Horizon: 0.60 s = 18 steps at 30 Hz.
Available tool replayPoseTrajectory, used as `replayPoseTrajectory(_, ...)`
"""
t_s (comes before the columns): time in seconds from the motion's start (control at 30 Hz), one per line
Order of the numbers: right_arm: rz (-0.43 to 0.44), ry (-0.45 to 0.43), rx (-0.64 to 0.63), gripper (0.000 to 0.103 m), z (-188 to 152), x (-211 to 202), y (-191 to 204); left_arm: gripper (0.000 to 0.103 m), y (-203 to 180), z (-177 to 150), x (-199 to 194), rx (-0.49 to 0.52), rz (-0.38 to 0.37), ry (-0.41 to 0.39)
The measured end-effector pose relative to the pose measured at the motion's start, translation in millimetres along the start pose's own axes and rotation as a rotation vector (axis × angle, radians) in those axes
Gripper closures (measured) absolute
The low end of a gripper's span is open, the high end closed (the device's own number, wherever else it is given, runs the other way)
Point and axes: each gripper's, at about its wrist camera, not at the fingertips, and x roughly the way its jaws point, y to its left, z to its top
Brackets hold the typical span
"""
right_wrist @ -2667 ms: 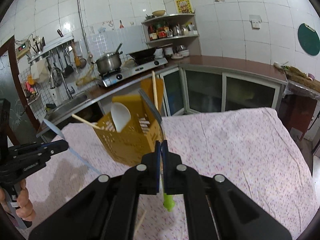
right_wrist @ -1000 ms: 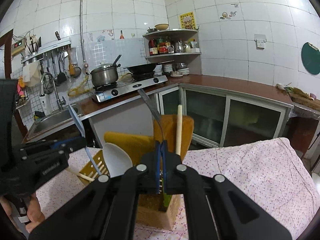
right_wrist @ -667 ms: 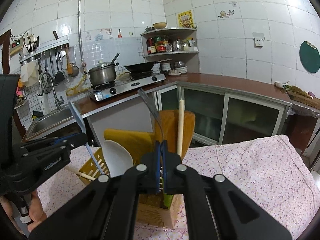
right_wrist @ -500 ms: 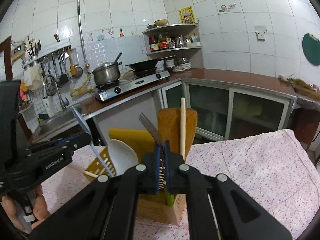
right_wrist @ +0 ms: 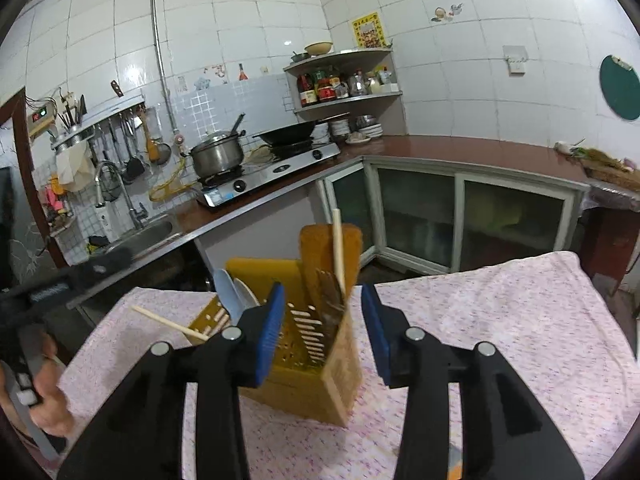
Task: Organize utensils
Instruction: 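Lower fork and spatula into the yellow holder and open both tools, then move both tools back over the loose chopsticks on the cloth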
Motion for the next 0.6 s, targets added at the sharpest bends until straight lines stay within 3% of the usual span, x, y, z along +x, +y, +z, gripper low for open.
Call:
replayPoseTrajectory(0.1,-0.023,0.003,-0.009,0.062,-7.7,-12.7,-0.6,0.019,9.6,-12.5,-27.7,0.020,0.094,-0.044)
replayPoseTrajectory(0.23,-0.055,0.023,-0.009,0.062,-24.7,-28.3,2.5,0.006,18.1,-33.5,-50.2,0.004,0.142,-0.023)
replayPoseTrajectory(0.6,-0.083,0.188,-0.023,0.054,-99.1,-44.1,22.1,0.005,28.3,-115.3,-69.5,-0.033,0.196,0.152)
